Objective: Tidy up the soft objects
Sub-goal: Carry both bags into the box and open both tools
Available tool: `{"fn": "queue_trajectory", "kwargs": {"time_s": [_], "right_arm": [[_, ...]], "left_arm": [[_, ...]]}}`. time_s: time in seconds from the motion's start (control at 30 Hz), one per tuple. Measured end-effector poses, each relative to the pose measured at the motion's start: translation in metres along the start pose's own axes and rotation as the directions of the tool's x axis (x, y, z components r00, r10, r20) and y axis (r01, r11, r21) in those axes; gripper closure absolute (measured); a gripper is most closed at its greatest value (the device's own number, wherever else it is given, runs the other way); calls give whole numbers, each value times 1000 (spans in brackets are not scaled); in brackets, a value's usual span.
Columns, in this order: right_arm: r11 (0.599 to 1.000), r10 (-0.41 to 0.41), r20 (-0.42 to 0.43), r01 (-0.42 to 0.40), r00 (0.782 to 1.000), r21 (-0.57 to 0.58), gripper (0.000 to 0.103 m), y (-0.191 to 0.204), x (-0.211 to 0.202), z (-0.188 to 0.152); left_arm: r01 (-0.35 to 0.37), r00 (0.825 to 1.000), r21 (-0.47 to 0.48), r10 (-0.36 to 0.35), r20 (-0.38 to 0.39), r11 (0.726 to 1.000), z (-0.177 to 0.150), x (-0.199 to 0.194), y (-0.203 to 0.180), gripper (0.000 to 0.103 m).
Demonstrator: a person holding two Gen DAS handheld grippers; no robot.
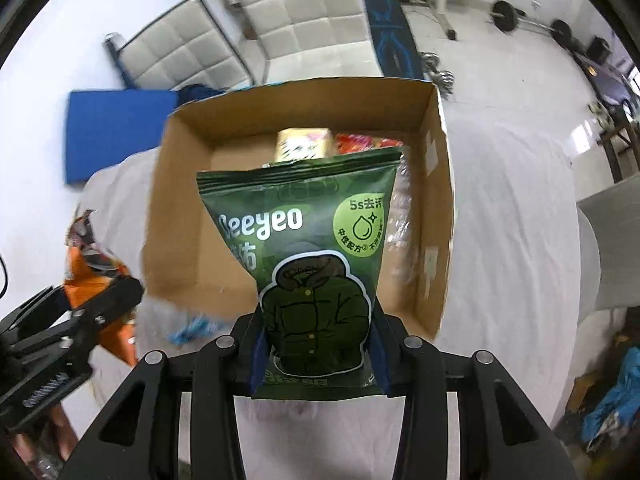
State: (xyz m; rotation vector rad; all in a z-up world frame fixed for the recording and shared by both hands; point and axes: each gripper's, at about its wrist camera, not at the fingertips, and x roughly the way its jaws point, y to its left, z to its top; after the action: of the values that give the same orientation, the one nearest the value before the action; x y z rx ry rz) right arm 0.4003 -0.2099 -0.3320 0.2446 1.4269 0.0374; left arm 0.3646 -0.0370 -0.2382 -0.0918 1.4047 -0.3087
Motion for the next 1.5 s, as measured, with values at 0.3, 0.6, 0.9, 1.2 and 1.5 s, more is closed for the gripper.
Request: {"fn": "queue_trajectory", "kwargs": {"time_s": [0.3,0.6,0.9,1.2,1.5], "right_arm": [[994,-107,-148,109,983,6,59,-5,121,32],[994,-107,-250,112,962,5,59,-5,172,35],[995,-96,-287,93,953,-24,52,2,184,31],[995,-96,-223,99,970,1,8,11,168,30],[995,-96,-51,97,994,32,0,14,107,23]], "left_arm": [[-69,987,9,70,-144,998,66,89,22,54],[-154,969,83,167,-184,985,109,145,23,54],[-137,961,67,149,-232,988,115,163,30,45],[-80,987,-9,77,-143,997,111,126,39,26],[-104,994,-32,105,32,994,63,63,44,7]]}}
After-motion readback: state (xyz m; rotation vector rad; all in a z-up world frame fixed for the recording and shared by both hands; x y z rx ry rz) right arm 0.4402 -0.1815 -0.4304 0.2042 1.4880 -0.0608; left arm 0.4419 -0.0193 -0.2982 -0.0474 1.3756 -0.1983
